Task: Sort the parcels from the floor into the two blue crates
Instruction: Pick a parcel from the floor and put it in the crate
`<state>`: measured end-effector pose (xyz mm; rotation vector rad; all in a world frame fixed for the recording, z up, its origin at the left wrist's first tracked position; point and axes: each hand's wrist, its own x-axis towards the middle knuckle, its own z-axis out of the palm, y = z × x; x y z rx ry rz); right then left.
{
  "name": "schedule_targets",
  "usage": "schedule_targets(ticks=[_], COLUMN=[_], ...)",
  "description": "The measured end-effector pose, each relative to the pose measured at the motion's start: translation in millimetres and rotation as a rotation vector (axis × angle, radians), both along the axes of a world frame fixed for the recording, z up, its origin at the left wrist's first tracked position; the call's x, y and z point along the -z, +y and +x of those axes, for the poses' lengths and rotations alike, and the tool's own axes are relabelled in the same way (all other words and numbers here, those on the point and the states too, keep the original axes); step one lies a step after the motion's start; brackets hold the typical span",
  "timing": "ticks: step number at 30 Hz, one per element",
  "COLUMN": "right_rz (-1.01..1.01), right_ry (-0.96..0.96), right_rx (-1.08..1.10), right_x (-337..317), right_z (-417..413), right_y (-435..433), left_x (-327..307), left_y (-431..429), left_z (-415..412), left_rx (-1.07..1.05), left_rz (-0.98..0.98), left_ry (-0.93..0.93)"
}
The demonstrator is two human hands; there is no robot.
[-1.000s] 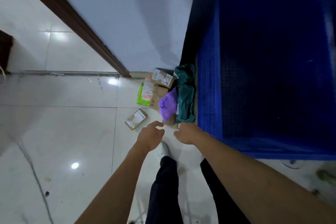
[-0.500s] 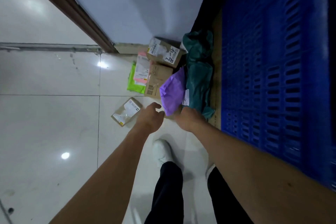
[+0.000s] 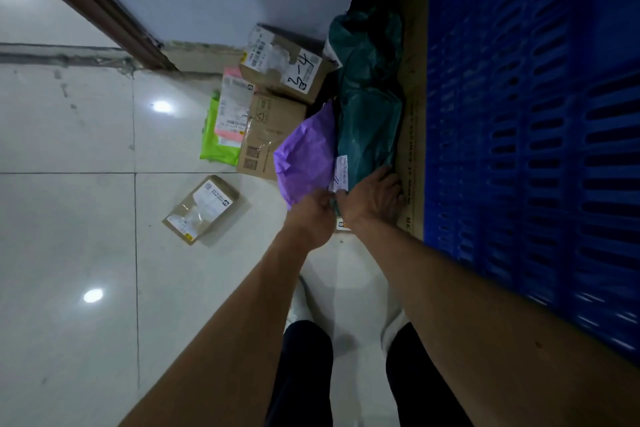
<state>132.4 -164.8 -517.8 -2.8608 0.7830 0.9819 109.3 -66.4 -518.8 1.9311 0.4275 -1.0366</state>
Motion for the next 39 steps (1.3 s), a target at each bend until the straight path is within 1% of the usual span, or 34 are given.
schedule_targets(ticks=[4, 8, 11, 14, 17, 20, 24, 30, 33, 34, 36, 39], right_rz=[0.004, 0.023, 0.057, 0.084, 0.092, 0.087, 0.104, 0.113, 0.115, 0.124, 0.156, 0.23], right_ry=[-0.017, -0.041, -0.003, 0.03, 0.024, 0.017, 0.006, 0.017, 0.011, 0.018, 0.036, 0.057], right_rx=[0.048, 0.078, 0.094, 0.111, 0.127, 0.124, 0.081, 0.07, 0.074, 0.066, 0.037, 0.025], right_x=[8, 13, 12, 4, -2, -11, -33, -96, -143, -160, -191, -243], right_z=[10, 16, 19, 25, 29, 29, 26, 16, 9, 6, 0, -5], right_y=[-3, -7, -8, -10, -14, -17, -18, -13, -12, -12, -10, -6], left_x=[10, 11, 12, 9, 6, 2, -10, -64, -103, -124, -156, -201], left_y=[-12, -15, -17, -17, -17, -18, -17, -7, -2, 1, 9, 23], left_z=[-1, 0, -1, -1, -1, -1, 0, -12, -20, -20, -22, -25], left_rx=[-0.05, -0.046, -0.049, -0.092, -0.104, -0.133, -0.153, -0.22, -0.244, -0.245, -0.252, -0.267], left_rz=[-0.059, -0.099, -0.108, -0.11, -0.135, -0.149, -0.123, -0.16, -0.2, -0.205, -0.191, -0.118], left_ry=[0.015, 0.049, 0.078, 0.103, 0.115, 0.108, 0.077, 0.114, 0.163, 0.167, 0.163, 0.149])
